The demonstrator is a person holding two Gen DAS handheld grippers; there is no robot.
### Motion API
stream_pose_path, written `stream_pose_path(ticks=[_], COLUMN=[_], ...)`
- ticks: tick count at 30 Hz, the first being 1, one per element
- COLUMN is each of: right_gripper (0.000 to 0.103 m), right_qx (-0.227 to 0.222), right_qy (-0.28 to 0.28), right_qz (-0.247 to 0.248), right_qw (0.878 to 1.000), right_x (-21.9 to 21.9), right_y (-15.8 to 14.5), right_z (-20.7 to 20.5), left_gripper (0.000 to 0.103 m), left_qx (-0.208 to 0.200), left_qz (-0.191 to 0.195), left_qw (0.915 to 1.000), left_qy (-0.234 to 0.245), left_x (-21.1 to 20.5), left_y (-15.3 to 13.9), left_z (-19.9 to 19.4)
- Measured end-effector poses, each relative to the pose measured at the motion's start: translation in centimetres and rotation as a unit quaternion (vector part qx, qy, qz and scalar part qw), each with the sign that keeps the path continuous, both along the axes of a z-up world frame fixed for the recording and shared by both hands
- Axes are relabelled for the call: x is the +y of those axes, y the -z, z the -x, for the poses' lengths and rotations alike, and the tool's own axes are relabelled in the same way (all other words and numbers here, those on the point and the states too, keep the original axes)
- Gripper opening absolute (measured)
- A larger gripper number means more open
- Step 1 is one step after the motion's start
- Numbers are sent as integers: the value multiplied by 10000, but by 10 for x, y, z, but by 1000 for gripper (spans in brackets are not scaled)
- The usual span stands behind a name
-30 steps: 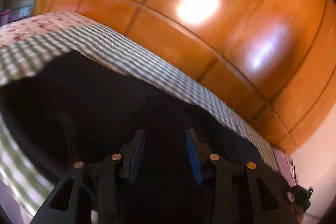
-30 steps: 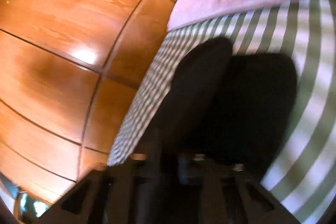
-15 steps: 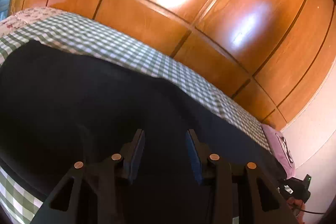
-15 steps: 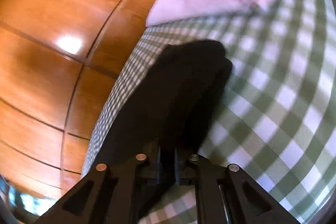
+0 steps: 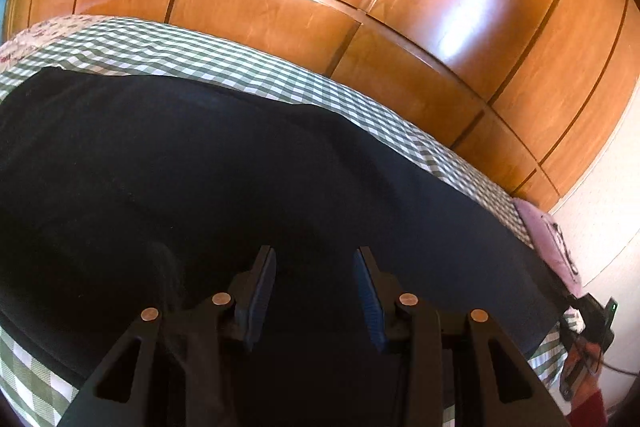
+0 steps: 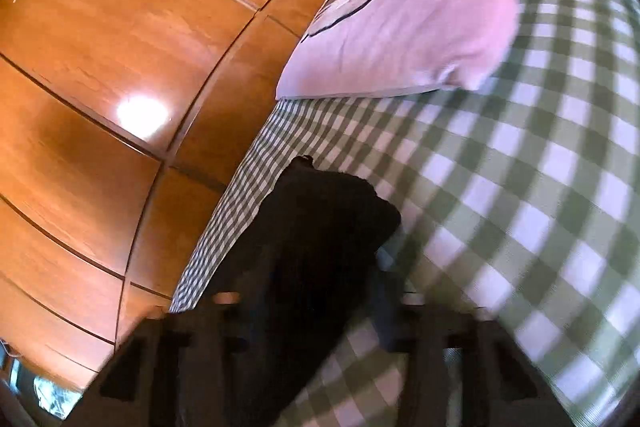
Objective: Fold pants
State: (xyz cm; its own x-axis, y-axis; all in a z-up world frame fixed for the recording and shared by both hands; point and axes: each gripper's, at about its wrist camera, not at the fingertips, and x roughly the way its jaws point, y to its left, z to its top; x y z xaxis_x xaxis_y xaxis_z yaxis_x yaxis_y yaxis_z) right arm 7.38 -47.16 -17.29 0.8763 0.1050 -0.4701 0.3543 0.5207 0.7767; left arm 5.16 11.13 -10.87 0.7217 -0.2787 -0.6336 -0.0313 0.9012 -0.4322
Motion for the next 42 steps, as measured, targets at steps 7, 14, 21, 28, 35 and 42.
stream_pose_path(ticks=[7, 14, 21, 28, 35, 42], right_gripper=[17, 17, 37, 37, 30, 27], right_qx=[-129, 634, 729, -334, -485, -105], right_qy=[330, 591, 1325, -290, -2774, -3271], right_qz=[176, 326, 1463, 2817, 3243, 3225], right_qw=[9992, 9957, 9776, 9585, 9030, 8882], right_x=[2, 1, 19, 119, 251, 283], right_y=[-24, 1, -55, -112, -89, -53], right_z=[20, 31, 48, 8, -64, -102], left_gripper=[41, 41, 41, 39, 39, 30], left_qx=[67, 47, 167, 208, 436, 768], left_qz=[68, -79, 344, 238, -225, -424], left_qw=[9999, 9998, 9992, 9994, 9975, 9958], left_qy=[74, 180, 94, 114, 499, 270], left_x=[0, -6, 9, 4, -24, -17], left_y=[-1, 0, -13, -34, -40, -12], left_z=[5, 7, 1, -40, -103, -149])
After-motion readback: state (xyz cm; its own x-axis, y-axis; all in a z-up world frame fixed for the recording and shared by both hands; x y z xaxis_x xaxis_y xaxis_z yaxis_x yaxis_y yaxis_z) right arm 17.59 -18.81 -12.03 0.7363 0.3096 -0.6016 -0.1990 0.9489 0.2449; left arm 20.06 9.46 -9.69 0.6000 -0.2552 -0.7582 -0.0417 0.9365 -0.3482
